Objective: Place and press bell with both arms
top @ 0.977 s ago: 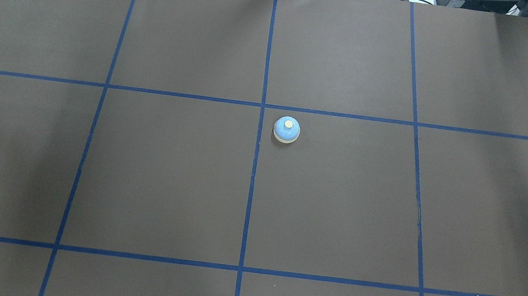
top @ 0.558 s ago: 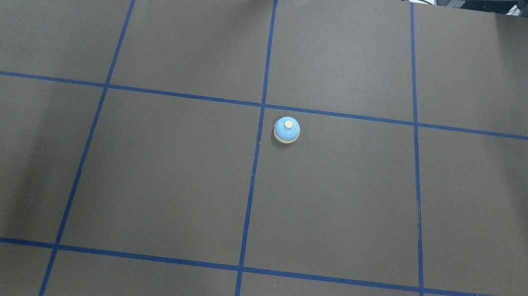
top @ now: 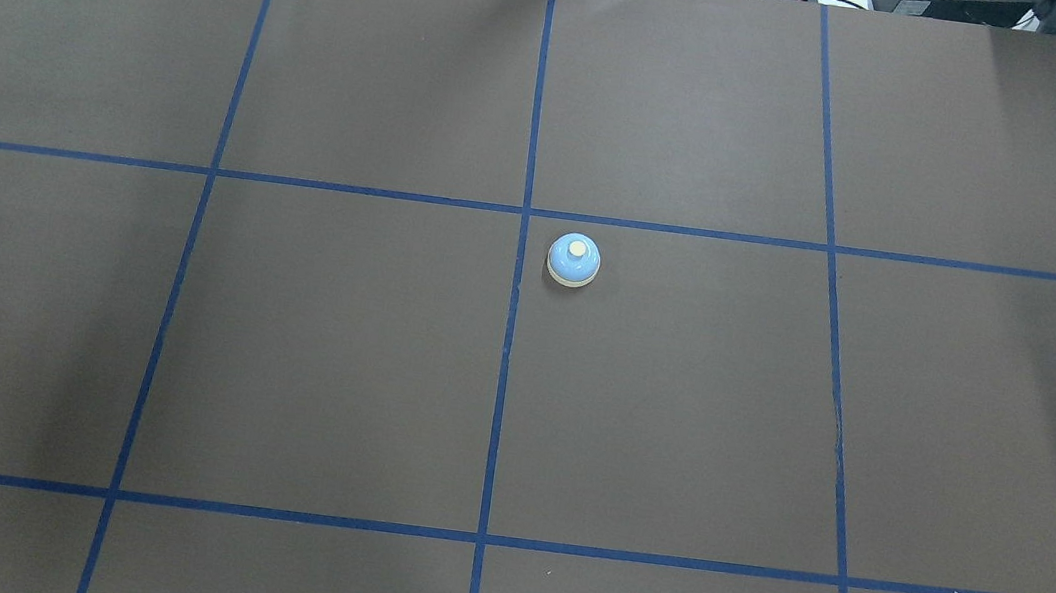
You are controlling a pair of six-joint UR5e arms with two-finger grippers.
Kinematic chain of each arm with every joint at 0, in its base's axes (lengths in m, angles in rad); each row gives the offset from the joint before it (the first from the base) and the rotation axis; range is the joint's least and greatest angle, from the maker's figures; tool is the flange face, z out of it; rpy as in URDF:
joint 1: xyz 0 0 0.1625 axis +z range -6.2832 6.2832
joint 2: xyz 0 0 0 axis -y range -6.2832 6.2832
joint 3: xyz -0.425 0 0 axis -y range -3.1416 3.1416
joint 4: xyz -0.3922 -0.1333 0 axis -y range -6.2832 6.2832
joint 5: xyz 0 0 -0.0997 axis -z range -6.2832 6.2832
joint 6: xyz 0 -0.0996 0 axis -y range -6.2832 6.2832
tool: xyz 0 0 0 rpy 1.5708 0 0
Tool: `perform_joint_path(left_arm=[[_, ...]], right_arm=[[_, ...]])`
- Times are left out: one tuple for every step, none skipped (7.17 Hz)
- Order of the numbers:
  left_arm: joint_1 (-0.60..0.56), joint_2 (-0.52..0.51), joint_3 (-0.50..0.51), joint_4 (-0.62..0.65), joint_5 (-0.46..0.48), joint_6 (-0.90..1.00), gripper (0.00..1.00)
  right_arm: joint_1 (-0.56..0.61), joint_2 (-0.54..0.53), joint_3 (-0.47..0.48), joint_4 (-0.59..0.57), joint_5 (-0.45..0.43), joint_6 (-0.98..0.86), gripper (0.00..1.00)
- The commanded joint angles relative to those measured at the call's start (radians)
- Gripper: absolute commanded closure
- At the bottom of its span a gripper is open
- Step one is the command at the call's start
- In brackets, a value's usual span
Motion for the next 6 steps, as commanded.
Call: perform_joint_path(left_arm=[[-0.001,0.023,-0.019,0.059,0.001,0.041,0.00],[-0.001,0.026,-0.016,0.059,0.001,0.041,0.00],[-0.003,0.026,-0.015,0.057,0.001,0.041,0.00],[-0.003,0.026,-0.012,0.057,0.001,0.041,0.00],[-0.001,0.026,-0.012,0.057,-0.001,0.041,0.00],[-0.001,0.026,-0.013,0.057,-0.001,0.041,0.00]], right_arm=[[0.003,-0.019,-0.004,-0.001,0.004,-0.010,0.00],[0.003,-0.022,-0.004,-0.001,0.009,-0.012,0.00],[0.006,-0.032,-0.001,-0.001,0.016,-0.012,0.00],[0.007,-0.034,-0.001,-0.001,0.019,-0.012,0.00],[0.007,-0.036,-0.001,-0.001,0.021,-0.010,0.00],[0.006,-0.032,-0.001,-0.001,0.019,-0.009,0.00]])
